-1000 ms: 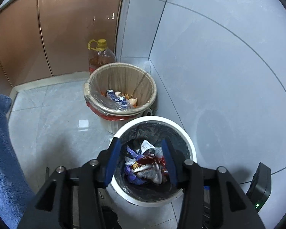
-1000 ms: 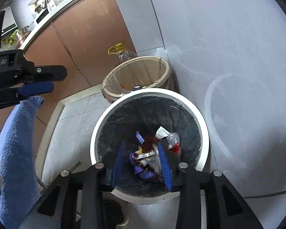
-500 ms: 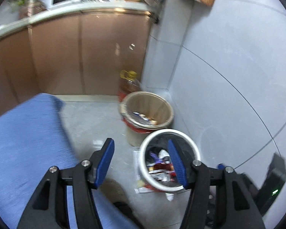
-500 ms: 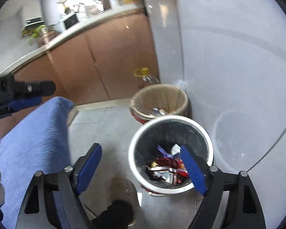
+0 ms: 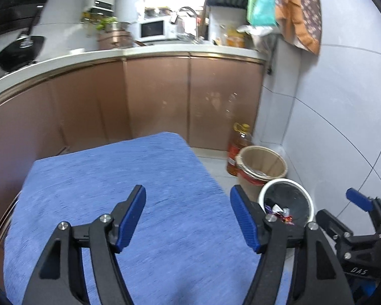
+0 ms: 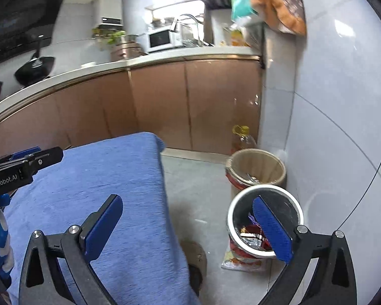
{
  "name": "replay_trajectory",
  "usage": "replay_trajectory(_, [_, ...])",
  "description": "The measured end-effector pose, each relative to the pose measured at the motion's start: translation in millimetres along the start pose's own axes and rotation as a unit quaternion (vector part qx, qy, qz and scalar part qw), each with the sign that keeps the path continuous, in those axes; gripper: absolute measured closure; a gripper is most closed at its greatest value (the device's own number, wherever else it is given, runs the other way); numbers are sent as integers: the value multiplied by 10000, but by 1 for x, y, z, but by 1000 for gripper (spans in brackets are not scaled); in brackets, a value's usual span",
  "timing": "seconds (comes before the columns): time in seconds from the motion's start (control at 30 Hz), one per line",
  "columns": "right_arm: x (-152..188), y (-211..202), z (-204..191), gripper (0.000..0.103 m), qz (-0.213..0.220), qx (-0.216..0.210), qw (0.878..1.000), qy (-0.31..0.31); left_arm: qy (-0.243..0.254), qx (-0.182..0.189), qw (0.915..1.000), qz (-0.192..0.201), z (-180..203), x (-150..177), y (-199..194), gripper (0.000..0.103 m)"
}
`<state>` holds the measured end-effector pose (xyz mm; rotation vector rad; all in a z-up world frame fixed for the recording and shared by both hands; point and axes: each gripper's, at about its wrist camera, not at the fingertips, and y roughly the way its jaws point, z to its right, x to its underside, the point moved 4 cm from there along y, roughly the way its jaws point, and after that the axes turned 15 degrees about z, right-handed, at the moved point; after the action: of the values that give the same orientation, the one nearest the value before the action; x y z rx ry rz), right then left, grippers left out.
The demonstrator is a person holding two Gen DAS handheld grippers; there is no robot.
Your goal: Collect trash
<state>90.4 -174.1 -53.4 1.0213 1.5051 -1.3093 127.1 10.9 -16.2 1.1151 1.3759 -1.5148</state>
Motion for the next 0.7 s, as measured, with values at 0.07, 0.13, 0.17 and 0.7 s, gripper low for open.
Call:
replay_trajectory(0.07, [-2, -6, -8, 0, 58, -56, 9999, -74, -23, -162, 9998, 85, -9, 0, -13, 35])
replay_trajectory(0.13, [-5, -13, -16, 0, 109, -139, 9997, -156, 19, -283, 9994, 182, -14, 2, -24, 34])
replay_trajectory(0.17, [-5, -16, -19, 0, 128, -167, 9996, -192, 49, -332, 9992, 226, -15, 2, -30, 34])
replay_trajectory(0.7, [0, -27, -27, 0, 209, -76, 9992, -324, 123, -621, 9971, 419, -19, 7, -44, 30])
